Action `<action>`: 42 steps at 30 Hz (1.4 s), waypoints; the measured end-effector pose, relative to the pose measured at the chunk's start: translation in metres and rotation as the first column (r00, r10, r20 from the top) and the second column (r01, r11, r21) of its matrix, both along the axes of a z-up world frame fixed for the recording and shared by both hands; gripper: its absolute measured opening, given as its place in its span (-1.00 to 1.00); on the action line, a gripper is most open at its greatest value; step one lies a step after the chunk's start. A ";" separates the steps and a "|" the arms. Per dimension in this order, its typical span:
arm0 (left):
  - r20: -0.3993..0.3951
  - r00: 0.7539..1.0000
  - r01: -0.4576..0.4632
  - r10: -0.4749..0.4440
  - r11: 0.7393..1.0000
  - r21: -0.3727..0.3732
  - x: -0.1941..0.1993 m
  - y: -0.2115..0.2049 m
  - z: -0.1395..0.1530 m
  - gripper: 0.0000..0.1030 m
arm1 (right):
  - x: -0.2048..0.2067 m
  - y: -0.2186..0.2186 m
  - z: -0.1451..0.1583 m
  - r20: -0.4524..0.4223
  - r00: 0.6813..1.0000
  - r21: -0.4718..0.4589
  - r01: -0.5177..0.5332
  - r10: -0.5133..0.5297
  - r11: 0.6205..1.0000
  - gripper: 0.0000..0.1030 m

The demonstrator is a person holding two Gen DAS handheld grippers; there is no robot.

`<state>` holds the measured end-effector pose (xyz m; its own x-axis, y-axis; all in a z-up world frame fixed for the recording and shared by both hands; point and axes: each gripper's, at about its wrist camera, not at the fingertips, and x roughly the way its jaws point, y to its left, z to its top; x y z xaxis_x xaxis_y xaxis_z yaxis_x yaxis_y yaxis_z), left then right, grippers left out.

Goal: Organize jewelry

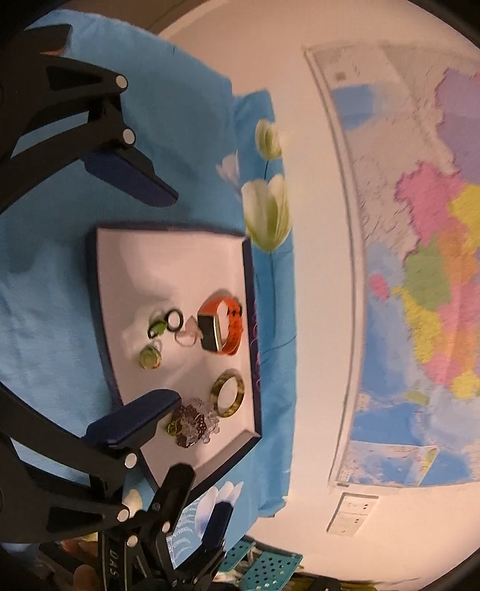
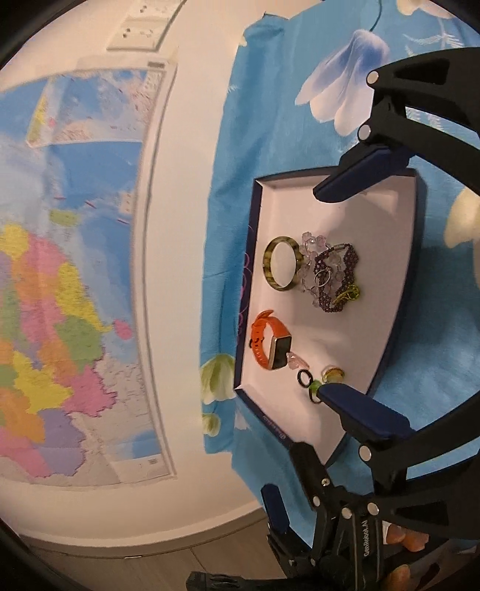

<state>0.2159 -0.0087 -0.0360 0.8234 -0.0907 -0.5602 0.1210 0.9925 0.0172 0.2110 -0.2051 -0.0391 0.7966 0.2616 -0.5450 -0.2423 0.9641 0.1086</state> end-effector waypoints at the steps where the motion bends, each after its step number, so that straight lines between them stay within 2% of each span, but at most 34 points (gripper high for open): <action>1: 0.018 1.000 -0.007 0.007 1.000 0.005 -0.007 0.001 0.003 0.89 | -0.004 0.000 0.001 0.004 1.000 0.008 0.003 -0.003 1.000 0.87; 5: 0.092 0.995 -0.035 0.036 0.999 -0.009 -0.037 0.007 0.015 0.89 | -0.024 -0.002 0.004 0.022 1.000 0.044 0.017 -0.018 0.999 0.87; 10: 0.151 0.987 -0.056 0.055 0.998 0.003 -0.067 0.005 0.025 0.89 | -0.057 0.004 0.006 0.075 0.995 0.014 0.059 -0.060 0.998 0.87; 15: 0.170 0.984 -0.050 0.052 0.999 -0.017 -0.089 0.003 0.028 0.89 | -0.080 0.002 0.005 0.089 0.994 0.049 0.064 -0.069 0.997 0.87; 18: 0.173 0.984 -0.043 0.048 0.999 -0.033 -0.099 0.003 0.027 0.89 | -0.094 0.004 0.006 0.115 0.990 0.023 0.079 -0.081 0.997 0.87; 25: 0.201 0.978 -0.054 0.061 0.998 -0.037 -0.120 0.007 0.027 0.89 | -0.115 0.003 0.008 0.135 0.988 0.045 0.074 -0.080 0.996 0.87; 42: 0.238 0.969 -0.054 0.059 0.998 -0.027 -0.146 0.003 0.030 0.89 | -0.140 0.007 0.016 0.164 0.983 0.050 0.070 -0.077 0.996 0.87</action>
